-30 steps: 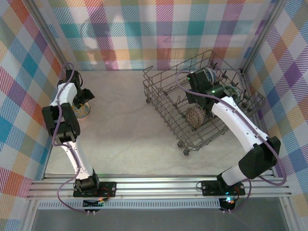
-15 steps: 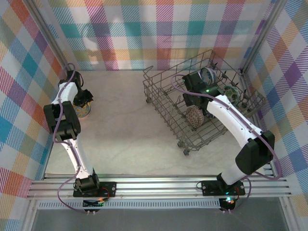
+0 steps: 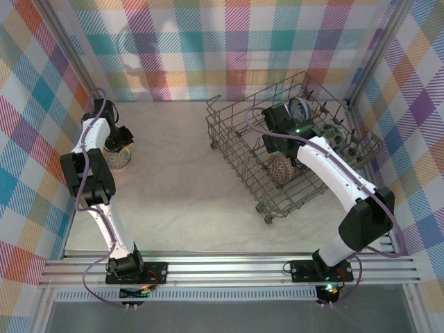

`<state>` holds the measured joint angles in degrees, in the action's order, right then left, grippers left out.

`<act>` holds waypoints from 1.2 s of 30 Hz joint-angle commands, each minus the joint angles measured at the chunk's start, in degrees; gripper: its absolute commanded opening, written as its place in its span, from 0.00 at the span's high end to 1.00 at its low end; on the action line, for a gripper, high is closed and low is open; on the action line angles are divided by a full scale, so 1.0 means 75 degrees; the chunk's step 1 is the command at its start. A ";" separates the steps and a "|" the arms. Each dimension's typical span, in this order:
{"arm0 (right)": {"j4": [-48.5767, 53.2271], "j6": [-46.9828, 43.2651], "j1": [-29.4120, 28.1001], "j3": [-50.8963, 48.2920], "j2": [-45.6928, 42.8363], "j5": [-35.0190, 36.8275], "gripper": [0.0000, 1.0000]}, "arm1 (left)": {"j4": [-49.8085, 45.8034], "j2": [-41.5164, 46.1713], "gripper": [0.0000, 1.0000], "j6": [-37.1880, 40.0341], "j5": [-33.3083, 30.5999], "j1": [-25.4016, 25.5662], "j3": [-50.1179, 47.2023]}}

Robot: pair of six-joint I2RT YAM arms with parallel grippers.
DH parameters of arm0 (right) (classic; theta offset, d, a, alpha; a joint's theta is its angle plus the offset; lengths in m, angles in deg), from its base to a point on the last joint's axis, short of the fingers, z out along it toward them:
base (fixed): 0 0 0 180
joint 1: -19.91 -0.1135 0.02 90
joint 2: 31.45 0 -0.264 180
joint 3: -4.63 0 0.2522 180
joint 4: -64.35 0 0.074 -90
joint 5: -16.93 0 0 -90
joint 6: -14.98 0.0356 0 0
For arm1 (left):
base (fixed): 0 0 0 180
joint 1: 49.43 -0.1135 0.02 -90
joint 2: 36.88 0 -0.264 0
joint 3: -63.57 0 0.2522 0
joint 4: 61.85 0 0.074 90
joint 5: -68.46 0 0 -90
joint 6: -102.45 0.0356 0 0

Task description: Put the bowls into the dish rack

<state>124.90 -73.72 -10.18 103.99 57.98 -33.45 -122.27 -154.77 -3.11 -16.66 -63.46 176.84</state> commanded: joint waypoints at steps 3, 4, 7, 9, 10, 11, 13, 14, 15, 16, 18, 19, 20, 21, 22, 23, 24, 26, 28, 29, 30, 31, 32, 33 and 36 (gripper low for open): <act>-0.0111 0.0084 -0.0056 -0.0120 -0.0039 0.0064 0.01 | -0.0411 0.0040 0.65 0.0191 -0.0012 0.0006 -0.0025; -0.0120 0.0095 -0.0056 -0.0145 -0.0052 0.0073 0.01 | -0.0423 0.0007 0.64 0.0195 -0.0038 0.0008 -0.0034; -0.0143 0.0072 -0.0061 -0.0172 -0.0086 0.0073 0.01 | -0.0485 -0.0121 0.64 0.0245 -0.0062 0.0008 -0.0006; -0.0156 0.0052 -0.0056 -0.0165 -0.0088 0.0073 0.01 | -0.0524 -0.0196 0.66 0.0257 -0.0086 0.0011 0.0022; -0.0138 0.0051 -0.0055 -0.0157 -0.0097 0.0070 0.01 | -0.0498 -0.0206 0.67 0.0257 -0.0071 0.0020 -0.0012; -0.0162 0.0049 -0.0062 -0.0152 -0.0091 0.0073 0.01 | -0.0474 -0.0208 0.68 0.0259 -0.0065 0.0019 -0.0033; -0.0155 0.0055 -0.0065 -0.0139 -0.0099 0.0072 0.01 | -0.0483 -0.0231 0.71 0.0245 -0.0055 0.0018 -0.0034; -0.0156 0.0070 -0.0056 -0.0120 -0.0099 0.0073 0.01 | -0.0466 -0.0220 0.72 0.0245 -0.0044 0.0019 -0.0039; -0.0179 0.0070 -0.0055 -0.0128 -0.0111 0.0068 0.01 | -0.0459 -0.0219 0.72 0.0245 -0.0039 0.0018 -0.0037; -0.0168 0.0073 -0.0055 -0.0112 -0.0114 0.0062 0.01 | -0.0458 -0.0219 0.75 0.0251 -0.0031 0.0025 -0.0020; -0.0162 0.0067 -0.0056 -0.0106 -0.0107 0.0061 0.01 | -0.0482 -0.0236 0.77 0.0270 -0.0007 0.0027 0.0009; -0.0150 0.0090 -0.0057 -0.0105 -0.0111 0.0056 0.01 | -0.0514 -0.0252 0.78 0.0286 0.0005 0.0018 0.0033; -0.0145 0.0094 -0.0061 -0.0105 -0.0120 0.0043 0.01 | -0.0540 -0.0276 0.79 0.0291 0.0027 0.0020 0.0062; -0.0143 0.0098 -0.0055 -0.0105 -0.0123 0.0048 0.01 | -0.0561 -0.0289 0.80 0.0296 0.0031 0.0023 0.0072; -0.0144 0.0097 -0.0055 -0.0105 -0.0133 0.0049 0.01 | -0.0576 -0.0295 0.82 0.0292 0.0050 0.0020 0.0091; -0.0143 0.0104 -0.0056 -0.0114 -0.0135 0.0041 0.01 | -0.0588 -0.0280 0.82 0.0292 0.0074 0.0018 0.0091; -0.0132 0.0107 -0.0056 -0.0110 -0.0146 0.0044 0.01 | -0.0599 -0.0251 0.83 0.0292 0.0103 0.0018 0.0090; -0.0145 0.0108 -0.0058 -0.0128 -0.0181 0.0050 0.01 | -0.0623 -0.0137 0.86 0.0292 0.0129 0.0033 0.0092; -0.0144 0.0117 -0.0059 -0.0151 -0.0194 0.0039 0.01 | -0.0665 0.0018 0.87 0.0292 0.0158 0.0040 0.0083; -0.0141 0.0125 -0.0059 -0.0152 -0.0205 0.0020 0.01 | -0.0681 0.0102 0.88 0.0284 0.0178 0.0052 0.0070; -0.0159 0.0138 -0.0057 -0.0151 -0.0216 0.0002 0.01 | -0.0692 0.0201 0.88 0.0292 0.0200 0.0057 0.0049; -0.0167 0.0152 -0.0061 -0.0146 -0.0236 -0.0040 0.01 | -0.0715 0.0297 0.88 0.0298 0.0204 0.0068 0.0021; -0.0171 0.0184 -0.0056 -0.0152 -0.0245 -0.0094 0.01 | -0.0762 0.0394 0.89 0.0321 0.0214 0.0083 0.0009; -0.0174 0.0195 -0.0055 -0.0156 -0.0262 -0.0139 0.01 | -0.0794 0.0478 0.89 0.0339 0.0216 0.0095 -0.0010; -0.0214 0.0241 -0.0056 -0.0196 -0.0309 -0.0227 0.01 | -0.0926 0.0771 0.90 0.0396 0.0185 0.0100 -0.0037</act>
<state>124.18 -73.50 -10.18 103.23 57.96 -34.04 -126.16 -153.09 -1.16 -16.24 -63.02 176.90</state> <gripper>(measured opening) 0.993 0.102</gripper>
